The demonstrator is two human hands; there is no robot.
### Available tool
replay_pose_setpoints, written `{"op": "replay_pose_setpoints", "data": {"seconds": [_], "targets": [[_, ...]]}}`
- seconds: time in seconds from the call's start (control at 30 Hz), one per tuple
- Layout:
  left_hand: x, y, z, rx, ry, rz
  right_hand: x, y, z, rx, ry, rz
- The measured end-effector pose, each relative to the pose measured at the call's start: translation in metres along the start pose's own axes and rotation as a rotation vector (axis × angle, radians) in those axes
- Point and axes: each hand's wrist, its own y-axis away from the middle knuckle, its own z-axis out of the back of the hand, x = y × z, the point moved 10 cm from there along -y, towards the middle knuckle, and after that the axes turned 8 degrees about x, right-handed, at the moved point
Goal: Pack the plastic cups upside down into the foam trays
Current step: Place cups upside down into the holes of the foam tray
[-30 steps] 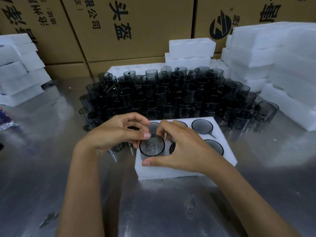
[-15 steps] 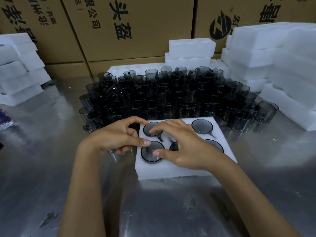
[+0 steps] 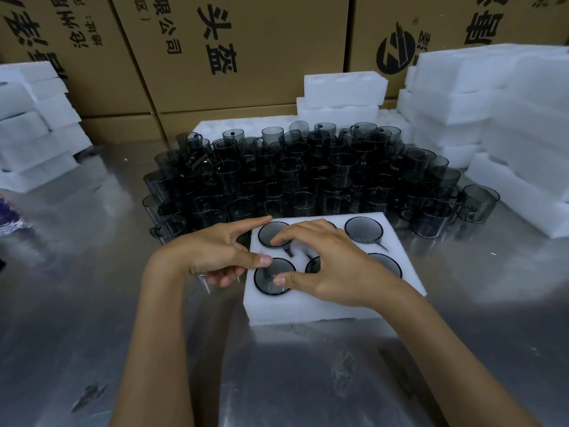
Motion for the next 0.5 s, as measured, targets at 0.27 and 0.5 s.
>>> {"op": "replay_pose_setpoints", "data": {"seconds": [0.27,0.5], "targets": [[0.005,0.001,-0.005,0.016,-0.013,0.059,-0.052,0.030,0.076,-0.377,0.159,-0.324],[0.002,0.002,-0.011,-0.024,-0.161,0.119,-0.125,0.073,0.077,-0.242,0.264,-0.888]]}}
